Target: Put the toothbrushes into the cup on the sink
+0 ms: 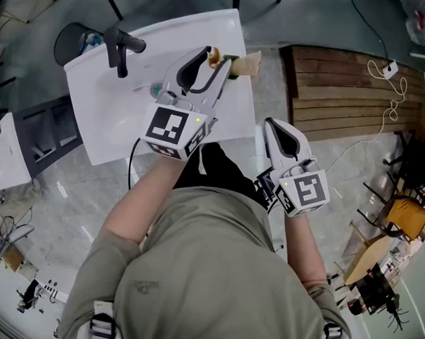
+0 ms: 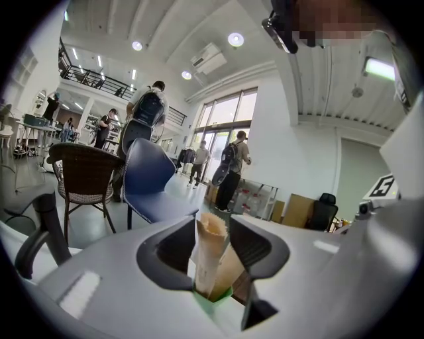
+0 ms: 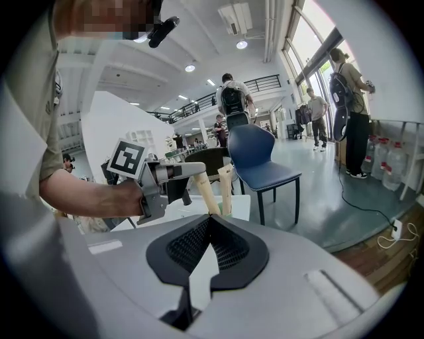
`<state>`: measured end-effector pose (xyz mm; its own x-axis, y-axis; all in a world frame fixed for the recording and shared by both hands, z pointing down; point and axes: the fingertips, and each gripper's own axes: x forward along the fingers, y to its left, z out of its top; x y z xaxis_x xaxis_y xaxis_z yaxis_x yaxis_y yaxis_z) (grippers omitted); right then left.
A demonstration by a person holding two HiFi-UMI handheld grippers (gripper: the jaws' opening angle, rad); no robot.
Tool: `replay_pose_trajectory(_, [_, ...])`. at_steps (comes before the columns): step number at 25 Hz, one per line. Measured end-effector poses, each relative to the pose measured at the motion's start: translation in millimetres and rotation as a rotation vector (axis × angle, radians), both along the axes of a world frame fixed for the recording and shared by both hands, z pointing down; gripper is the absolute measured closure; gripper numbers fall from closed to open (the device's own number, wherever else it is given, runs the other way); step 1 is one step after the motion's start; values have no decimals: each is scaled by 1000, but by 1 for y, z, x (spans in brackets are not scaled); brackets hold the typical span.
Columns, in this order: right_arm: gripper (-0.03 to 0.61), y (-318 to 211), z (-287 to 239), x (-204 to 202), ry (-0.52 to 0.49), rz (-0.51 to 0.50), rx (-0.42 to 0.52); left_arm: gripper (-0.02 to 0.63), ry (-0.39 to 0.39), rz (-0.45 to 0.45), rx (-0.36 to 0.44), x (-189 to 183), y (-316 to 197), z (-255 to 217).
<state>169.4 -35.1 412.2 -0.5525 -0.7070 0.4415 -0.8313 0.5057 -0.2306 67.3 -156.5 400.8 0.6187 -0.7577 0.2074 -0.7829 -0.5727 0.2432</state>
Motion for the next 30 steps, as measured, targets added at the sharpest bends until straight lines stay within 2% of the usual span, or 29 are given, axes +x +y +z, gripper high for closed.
replay_pose_trajectory(13, [568, 3, -19, -18, -16, 13, 40, 483, -4, 25, 47, -19, 15, -38])
replay_pose_trajectory(25, [568, 8, -25, -50, -20, 24, 57, 486, -27, 106, 19, -47, 54, -40])
replay_pose_trajectory(30, [568, 9, -26, -65, -15, 37, 59, 527, -46, 159, -1, -63, 70, -31])
